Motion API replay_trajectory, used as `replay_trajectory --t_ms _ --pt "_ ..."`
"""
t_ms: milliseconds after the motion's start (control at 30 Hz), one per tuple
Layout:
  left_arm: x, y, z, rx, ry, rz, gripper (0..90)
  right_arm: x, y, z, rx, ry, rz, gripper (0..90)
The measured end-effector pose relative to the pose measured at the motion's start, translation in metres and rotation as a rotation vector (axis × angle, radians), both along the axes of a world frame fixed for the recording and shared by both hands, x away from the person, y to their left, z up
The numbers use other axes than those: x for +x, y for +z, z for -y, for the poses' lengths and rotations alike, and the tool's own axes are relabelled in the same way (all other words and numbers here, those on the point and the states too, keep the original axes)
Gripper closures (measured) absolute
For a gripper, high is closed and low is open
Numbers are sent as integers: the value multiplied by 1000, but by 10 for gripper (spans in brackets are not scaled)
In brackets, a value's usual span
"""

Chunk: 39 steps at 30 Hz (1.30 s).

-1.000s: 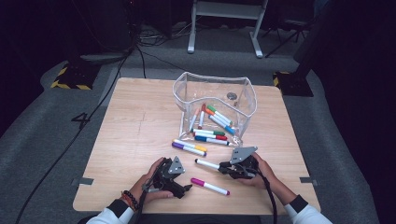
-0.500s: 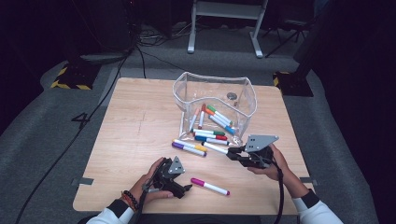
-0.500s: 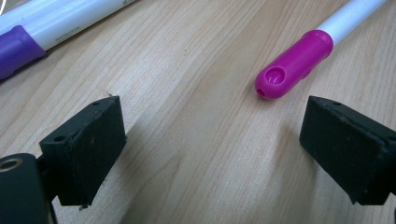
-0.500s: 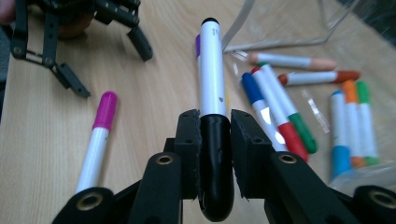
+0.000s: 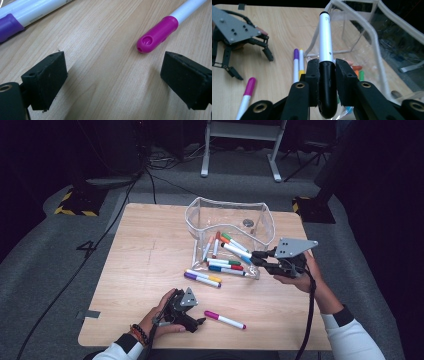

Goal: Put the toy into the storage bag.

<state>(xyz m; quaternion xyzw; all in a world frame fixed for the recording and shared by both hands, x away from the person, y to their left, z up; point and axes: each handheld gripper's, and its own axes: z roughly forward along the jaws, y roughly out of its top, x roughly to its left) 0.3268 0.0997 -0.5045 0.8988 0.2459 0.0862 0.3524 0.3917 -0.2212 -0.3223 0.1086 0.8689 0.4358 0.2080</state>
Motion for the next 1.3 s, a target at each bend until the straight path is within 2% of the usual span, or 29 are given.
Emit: replay_trajectory --t_ms 67,133,167,200,333,367,500,533,567,667,767,833,967,1000,1200,1300 --pt "0 0 0 0 0 0 73 1 3 0 -3 -3 7 742" --pt "0 0 0 0 0 0 73 8 16 -2 -2 -13 22 742" --pt "0 0 0 0 0 0 73 8 16 -2 -2 -13 22 742" --pt "0 0 0 0 0 0 73 15 24 -3 -3 -24 30 742" --pt "0 0 0 0 0 0 73 25 31 -3 -7 -49 38 742" --pt "0 0 0 0 0 0 73 33 36 -3 -11 -64 42 742" --pt "0 0 0 0 0 0 73 44 41 -3 -2 -80 37 741" --pt "0 0 0 0 0 0 73 52 43 -5 -10 -96 38 742" --pt "0 0 0 0 0 0 73 52 43 -5 -10 -96 38 742" --pt "0 0 0 0 0 0 73 68 41 -8 -8 -114 9 741" --pt "0 0 0 0 0 0 73 75 39 -10 -15 -120 -3 742" --pt "0 0 0 0 0 0 73 87 35 -14 -48 -134 -21 741" --pt "0 0 0 0 0 0 73 97 32 -17 -57 -149 -45 741" --pt "0 0 0 -1 1 0 73 105 28 -20 -76 -157 -58 741" --pt "0 0 0 0 1 0 73 119 18 -24 -99 -182 -98 741" --pt "0 0 0 -1 1 0 73 127 9 -28 -140 -198 -133 741"
